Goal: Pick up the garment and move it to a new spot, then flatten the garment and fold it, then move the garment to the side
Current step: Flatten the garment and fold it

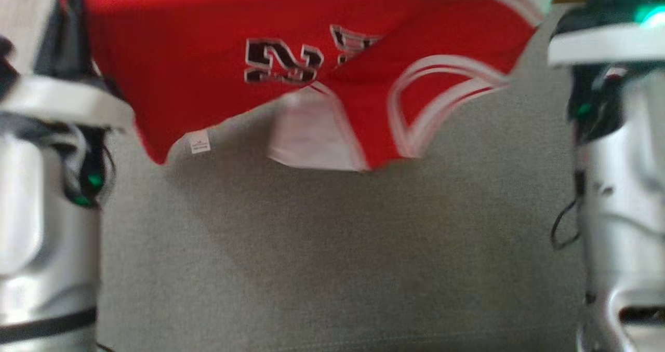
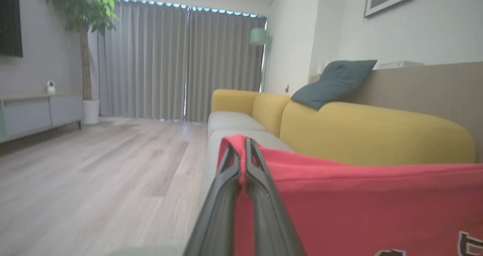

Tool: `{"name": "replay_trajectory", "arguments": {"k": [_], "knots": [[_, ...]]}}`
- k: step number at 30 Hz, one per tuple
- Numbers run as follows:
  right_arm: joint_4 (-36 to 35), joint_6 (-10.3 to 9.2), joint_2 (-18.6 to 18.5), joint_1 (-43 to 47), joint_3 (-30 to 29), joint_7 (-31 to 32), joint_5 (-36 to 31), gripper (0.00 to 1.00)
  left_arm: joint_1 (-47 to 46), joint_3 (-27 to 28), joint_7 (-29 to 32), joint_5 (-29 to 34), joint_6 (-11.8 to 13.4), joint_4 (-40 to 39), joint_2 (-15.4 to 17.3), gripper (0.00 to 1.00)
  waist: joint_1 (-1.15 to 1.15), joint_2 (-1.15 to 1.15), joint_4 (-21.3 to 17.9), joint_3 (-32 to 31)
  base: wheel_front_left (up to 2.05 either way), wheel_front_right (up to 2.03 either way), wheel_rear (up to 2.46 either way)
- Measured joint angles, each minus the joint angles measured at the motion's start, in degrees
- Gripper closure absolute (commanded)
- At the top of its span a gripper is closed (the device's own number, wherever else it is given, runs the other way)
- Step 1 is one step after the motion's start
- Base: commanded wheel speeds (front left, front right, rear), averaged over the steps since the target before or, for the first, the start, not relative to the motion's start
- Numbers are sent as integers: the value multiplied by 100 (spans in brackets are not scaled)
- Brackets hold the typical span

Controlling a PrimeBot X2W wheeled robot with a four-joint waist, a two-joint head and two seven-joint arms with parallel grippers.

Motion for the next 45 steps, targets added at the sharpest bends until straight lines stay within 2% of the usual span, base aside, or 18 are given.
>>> {"name": "replay_trajectory", "arguments": {"k": [10,12,15,19,22,26,29,33,38,41,45], "knots": [[-901,0,-403,-1419,79,698,-168,100,-1167,55,667,78,74,-788,450,100,0,0,-88,55,0,0,0],[-907,0,-448,-1649,79,829,-268,100,-1438,-3,804,211,70,-814,566,100,0,0,-72,189,0,0,0],[-764,0,-455,-1867,100,968,-472,100,-1729,-112,981,276,75,-688,572,100,0,0,-36,449,0,0,0],[-277,0,-424,-2101,120,977,-714,100,-2023,-294,1023,327,60,-114,546,100,0,0,15,880,0,0,0],[133,0,-359,-2478,59,843,-961,100,-2369,-368,755,434,93,420,512,100,1,0,54,1233,0,0,0],[689,0,-322,-3299,-279,360,-1552,100,-3097,-313,15,559,277,961,467,100,2,0,98,1639,0,0,0],[1022,0,-356,-3899,-655,59,-2020,100,-3684,-283,-427,560,311,1355,444,100,2,0,116,1833,0,0,0],[1318,0,-364,-4242,-957,-81,-2280,100,-4120,-189,-586,500,310,1862,334,100,1,0,106,1969,0,0,0],[1591,0,-229,-3851,-1047,-124,-2187,100,-3737,-164,-638,364,246,2638,276,100,0,0,-21,2087,0,0,0],[1569,1,-205,-2954,-966,-130,-1827,100,-2893,-143,-687,225,191,3021,99,100,1,0,-78,2099,0,0,0],[1312,1,-192,-1778,-673,-130,-1327,100,-1963,-33,-693,120,191,3107,-109,100,1,0,-108,2008,0,0,0]]}}
